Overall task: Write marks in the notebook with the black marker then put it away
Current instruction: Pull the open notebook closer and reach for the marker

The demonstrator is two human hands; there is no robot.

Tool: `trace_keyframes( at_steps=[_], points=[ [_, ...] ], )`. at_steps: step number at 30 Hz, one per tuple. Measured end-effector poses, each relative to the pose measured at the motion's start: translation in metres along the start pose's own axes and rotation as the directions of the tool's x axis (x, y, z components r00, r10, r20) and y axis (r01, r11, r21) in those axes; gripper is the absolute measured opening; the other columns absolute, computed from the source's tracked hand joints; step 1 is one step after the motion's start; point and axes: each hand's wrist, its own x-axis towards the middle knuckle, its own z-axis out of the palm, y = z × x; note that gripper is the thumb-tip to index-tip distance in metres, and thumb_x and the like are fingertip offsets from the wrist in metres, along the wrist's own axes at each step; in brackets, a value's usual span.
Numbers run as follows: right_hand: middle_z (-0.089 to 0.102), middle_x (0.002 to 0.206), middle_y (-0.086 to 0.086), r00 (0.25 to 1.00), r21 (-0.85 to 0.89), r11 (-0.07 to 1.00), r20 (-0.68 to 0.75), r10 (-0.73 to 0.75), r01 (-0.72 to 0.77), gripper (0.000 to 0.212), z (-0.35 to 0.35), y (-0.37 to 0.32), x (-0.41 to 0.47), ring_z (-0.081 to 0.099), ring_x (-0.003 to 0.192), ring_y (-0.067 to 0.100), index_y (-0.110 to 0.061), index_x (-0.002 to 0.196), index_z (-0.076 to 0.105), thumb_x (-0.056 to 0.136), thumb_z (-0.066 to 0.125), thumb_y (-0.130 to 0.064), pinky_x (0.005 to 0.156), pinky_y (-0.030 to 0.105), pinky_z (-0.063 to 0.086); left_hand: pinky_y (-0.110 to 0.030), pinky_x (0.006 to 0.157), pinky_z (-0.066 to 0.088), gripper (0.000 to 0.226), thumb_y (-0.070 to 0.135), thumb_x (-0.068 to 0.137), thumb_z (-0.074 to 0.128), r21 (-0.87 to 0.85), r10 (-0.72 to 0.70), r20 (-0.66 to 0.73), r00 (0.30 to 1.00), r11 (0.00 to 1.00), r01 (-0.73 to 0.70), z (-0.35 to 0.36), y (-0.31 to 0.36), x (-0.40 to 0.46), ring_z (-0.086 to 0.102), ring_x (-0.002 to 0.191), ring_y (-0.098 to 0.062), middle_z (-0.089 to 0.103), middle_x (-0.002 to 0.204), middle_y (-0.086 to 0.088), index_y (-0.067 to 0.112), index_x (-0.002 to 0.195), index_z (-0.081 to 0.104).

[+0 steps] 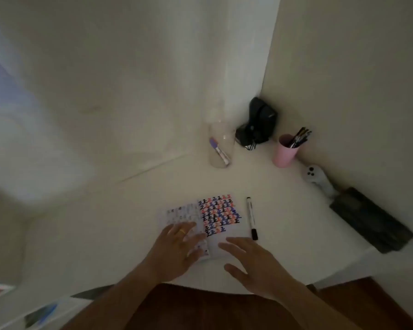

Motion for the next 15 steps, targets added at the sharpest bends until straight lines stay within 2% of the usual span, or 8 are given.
trace_keyframes(
  at_steps=[2, 7, 11, 15],
  points=[
    [0.037, 0.16, -0.01, 0.996, -0.058, 0.995, 0.021, -0.086, 0.087, 0.053, 0.03, 0.021, 0.014, 0.031, 0.147, 0.014, -0.041, 0.151, 0.034, 0.101, 0.03, -0.059, 0.118, 0.032, 0.03, -0.051, 0.115, 0.034, 0.048, 0.058, 0.101, 0.033, 0.05, 0.052, 0.041, 0.998, 0.997, -0.054, 0.025, -0.007, 0.009, 0.04, 0.142, -0.028, 0.044, 0.156, -0.006, 0.038, 0.143, 0.046],
    [0.044, 0.157, -0.006, 0.975, -0.164, 0.967, -0.08, -0.208, 0.193, 0.047, 0.083, 0.059, 0.027, 0.037, 0.144, 0.019, -0.034, 0.145, 0.047, 0.103, 0.039, -0.053, 0.116, 0.04, 0.035, -0.05, 0.121, 0.02, 0.052, 0.056, 0.102, 0.037, 0.084, 0.157, -0.076, 0.985, 0.985, -0.151, 0.073, -0.02, 0.014, 0.019, 0.152, -0.024, 0.026, 0.164, -0.003, 0.037, 0.15, 0.037],
    [0.044, 0.156, -0.008, 0.954, -0.161, 0.964, -0.178, -0.241, 0.214, 0.045, 0.095, 0.068, 0.028, 0.036, 0.143, 0.017, -0.034, 0.144, 0.048, 0.103, 0.04, -0.052, 0.117, 0.037, 0.033, -0.053, 0.117, 0.027, 0.053, 0.052, 0.101, 0.043, 0.074, 0.128, -0.139, 0.982, 0.99, -0.118, 0.082, -0.02, 0.012, 0.025, 0.15, -0.027, 0.029, 0.163, -0.006, 0.033, 0.149, 0.04],
    [0.043, 0.156, -0.011, 0.939, -0.178, 0.956, -0.216, -0.269, 0.233, 0.045, 0.099, 0.069, 0.027, 0.035, 0.143, 0.014, -0.037, 0.143, 0.048, 0.103, 0.038, -0.054, 0.116, 0.034, 0.034, -0.052, 0.113, 0.032, 0.054, 0.055, 0.1, 0.04, 0.13, 0.109, -0.155, 0.982, 0.988, -0.089, 0.086, -0.016, 0.005, 0.034, 0.146, -0.03, 0.035, 0.16, -0.009, 0.033, 0.148, 0.042]
  ],
)
